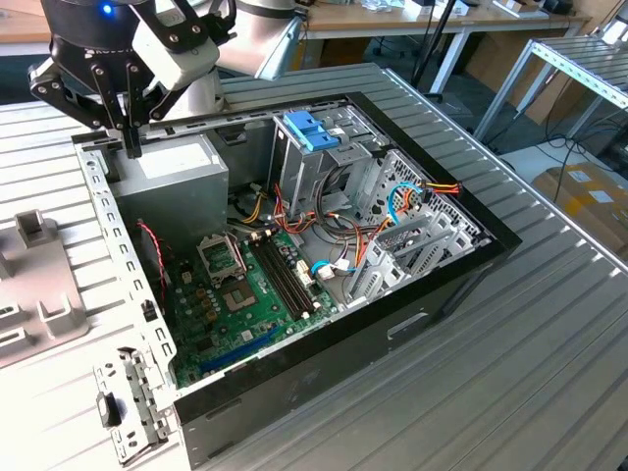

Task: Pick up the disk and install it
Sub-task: 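Reach for the disk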

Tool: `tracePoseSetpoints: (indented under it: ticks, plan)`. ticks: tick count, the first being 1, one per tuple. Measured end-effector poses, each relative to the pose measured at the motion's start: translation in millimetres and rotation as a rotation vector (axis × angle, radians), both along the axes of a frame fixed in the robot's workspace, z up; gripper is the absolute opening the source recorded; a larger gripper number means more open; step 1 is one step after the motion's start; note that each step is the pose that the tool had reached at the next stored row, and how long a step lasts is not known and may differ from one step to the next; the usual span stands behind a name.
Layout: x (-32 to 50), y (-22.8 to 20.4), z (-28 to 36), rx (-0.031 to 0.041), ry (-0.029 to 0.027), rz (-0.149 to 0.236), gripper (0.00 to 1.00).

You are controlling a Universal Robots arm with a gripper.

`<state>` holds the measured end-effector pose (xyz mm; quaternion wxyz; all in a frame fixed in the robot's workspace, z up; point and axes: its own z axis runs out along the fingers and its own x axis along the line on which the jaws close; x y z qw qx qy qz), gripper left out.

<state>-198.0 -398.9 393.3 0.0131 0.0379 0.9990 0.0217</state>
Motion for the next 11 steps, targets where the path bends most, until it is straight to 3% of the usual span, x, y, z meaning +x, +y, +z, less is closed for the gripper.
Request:
tracePoseSetpoints:
  ticks: [11]
  plan:
    - [-3.4, 0.0, 0.0, 0.0000, 0.0000, 0.000, 0.11]
